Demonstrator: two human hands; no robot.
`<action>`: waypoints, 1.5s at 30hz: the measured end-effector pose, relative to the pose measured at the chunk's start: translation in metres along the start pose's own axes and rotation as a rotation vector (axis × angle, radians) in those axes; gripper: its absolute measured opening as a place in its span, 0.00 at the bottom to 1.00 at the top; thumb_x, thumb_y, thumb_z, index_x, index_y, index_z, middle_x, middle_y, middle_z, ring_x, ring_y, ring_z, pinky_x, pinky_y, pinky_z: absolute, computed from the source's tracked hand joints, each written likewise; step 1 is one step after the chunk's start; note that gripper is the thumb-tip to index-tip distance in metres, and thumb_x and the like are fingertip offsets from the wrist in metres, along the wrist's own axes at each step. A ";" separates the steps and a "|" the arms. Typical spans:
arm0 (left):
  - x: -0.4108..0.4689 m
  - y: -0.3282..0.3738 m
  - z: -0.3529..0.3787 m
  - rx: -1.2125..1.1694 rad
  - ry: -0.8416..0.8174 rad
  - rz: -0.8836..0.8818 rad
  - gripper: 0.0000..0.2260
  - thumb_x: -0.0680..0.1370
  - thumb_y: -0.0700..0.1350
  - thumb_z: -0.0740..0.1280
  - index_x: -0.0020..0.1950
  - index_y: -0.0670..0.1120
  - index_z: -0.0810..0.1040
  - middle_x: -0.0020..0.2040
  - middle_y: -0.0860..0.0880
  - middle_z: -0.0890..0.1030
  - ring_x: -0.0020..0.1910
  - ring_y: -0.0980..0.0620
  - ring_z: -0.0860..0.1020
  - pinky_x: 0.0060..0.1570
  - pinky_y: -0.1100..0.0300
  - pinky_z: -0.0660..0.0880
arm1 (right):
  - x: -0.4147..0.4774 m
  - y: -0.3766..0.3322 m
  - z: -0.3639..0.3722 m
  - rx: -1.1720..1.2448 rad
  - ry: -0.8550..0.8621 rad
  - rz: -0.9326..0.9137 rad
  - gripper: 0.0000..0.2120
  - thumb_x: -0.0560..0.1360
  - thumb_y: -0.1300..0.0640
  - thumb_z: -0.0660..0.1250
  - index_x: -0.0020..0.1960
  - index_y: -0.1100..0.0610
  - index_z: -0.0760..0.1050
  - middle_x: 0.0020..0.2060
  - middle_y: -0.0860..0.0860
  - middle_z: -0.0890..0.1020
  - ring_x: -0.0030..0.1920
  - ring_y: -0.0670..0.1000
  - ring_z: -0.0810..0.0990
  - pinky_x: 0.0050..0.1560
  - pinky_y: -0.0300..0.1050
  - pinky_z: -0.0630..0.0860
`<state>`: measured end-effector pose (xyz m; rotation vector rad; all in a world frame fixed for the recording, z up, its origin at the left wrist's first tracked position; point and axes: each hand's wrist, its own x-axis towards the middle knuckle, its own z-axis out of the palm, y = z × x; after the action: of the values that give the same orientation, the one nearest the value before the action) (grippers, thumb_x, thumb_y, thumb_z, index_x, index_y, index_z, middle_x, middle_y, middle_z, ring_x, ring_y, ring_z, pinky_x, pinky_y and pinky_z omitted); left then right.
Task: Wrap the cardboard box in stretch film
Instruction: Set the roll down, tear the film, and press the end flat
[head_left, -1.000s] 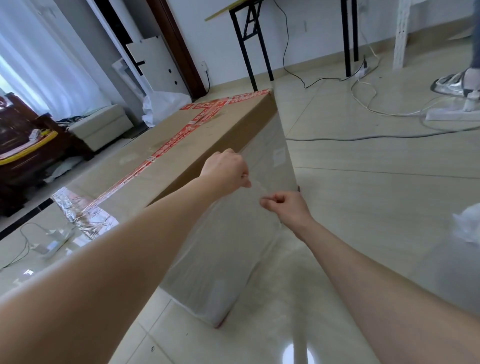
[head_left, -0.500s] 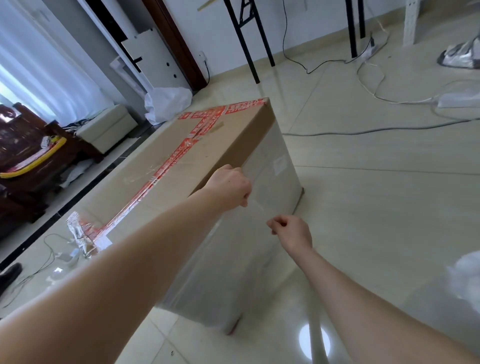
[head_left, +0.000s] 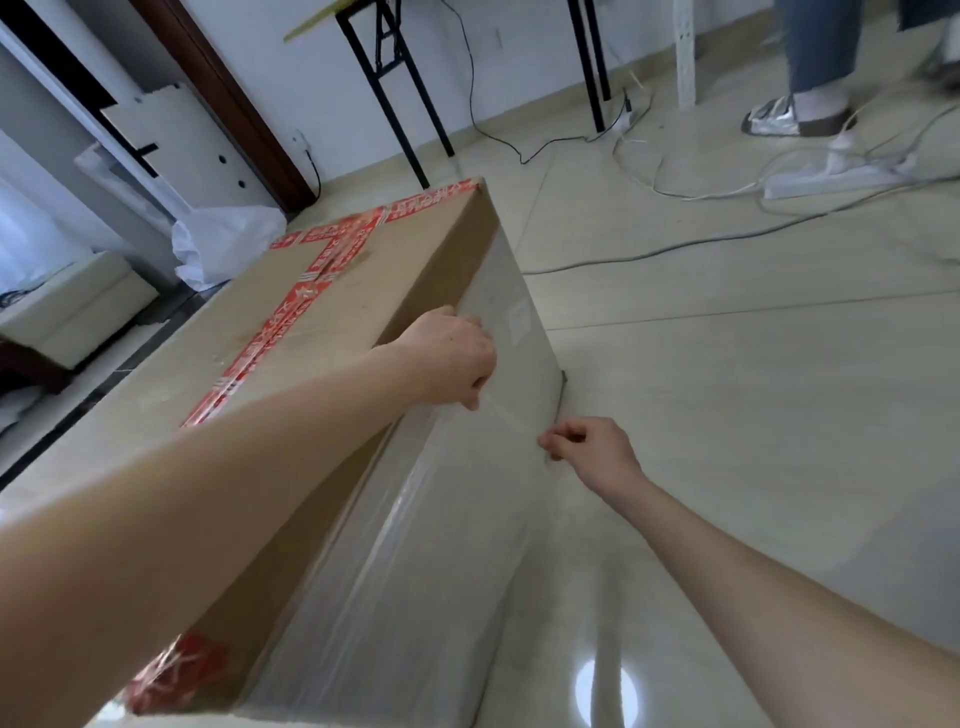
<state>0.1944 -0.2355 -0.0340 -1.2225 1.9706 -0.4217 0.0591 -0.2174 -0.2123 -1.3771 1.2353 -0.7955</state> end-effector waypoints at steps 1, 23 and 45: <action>0.002 0.000 0.000 -0.006 -0.011 0.003 0.11 0.76 0.56 0.67 0.53 0.52 0.81 0.54 0.53 0.78 0.59 0.51 0.72 0.56 0.55 0.70 | 0.001 0.004 0.001 0.005 -0.002 -0.011 0.08 0.72 0.52 0.71 0.34 0.46 0.78 0.35 0.47 0.83 0.45 0.51 0.82 0.48 0.45 0.75; -0.029 -0.012 -0.025 -0.119 -0.090 -0.037 0.08 0.76 0.53 0.68 0.49 0.49 0.80 0.48 0.50 0.80 0.51 0.48 0.76 0.52 0.52 0.76 | 0.002 0.000 0.020 -0.328 -0.180 0.003 0.11 0.68 0.47 0.74 0.33 0.49 0.74 0.40 0.47 0.81 0.47 0.50 0.79 0.47 0.44 0.72; 0.000 -0.014 -0.001 0.190 -0.069 0.066 0.12 0.77 0.57 0.63 0.53 0.53 0.79 0.53 0.54 0.75 0.58 0.52 0.71 0.58 0.56 0.69 | 0.037 0.063 0.058 -0.499 0.032 0.204 0.08 0.75 0.49 0.66 0.52 0.48 0.81 0.54 0.52 0.83 0.58 0.55 0.79 0.54 0.44 0.71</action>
<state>0.2020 -0.2419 -0.0248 -1.0358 1.8612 -0.5139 0.1076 -0.2301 -0.2914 -1.5982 1.6425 -0.3771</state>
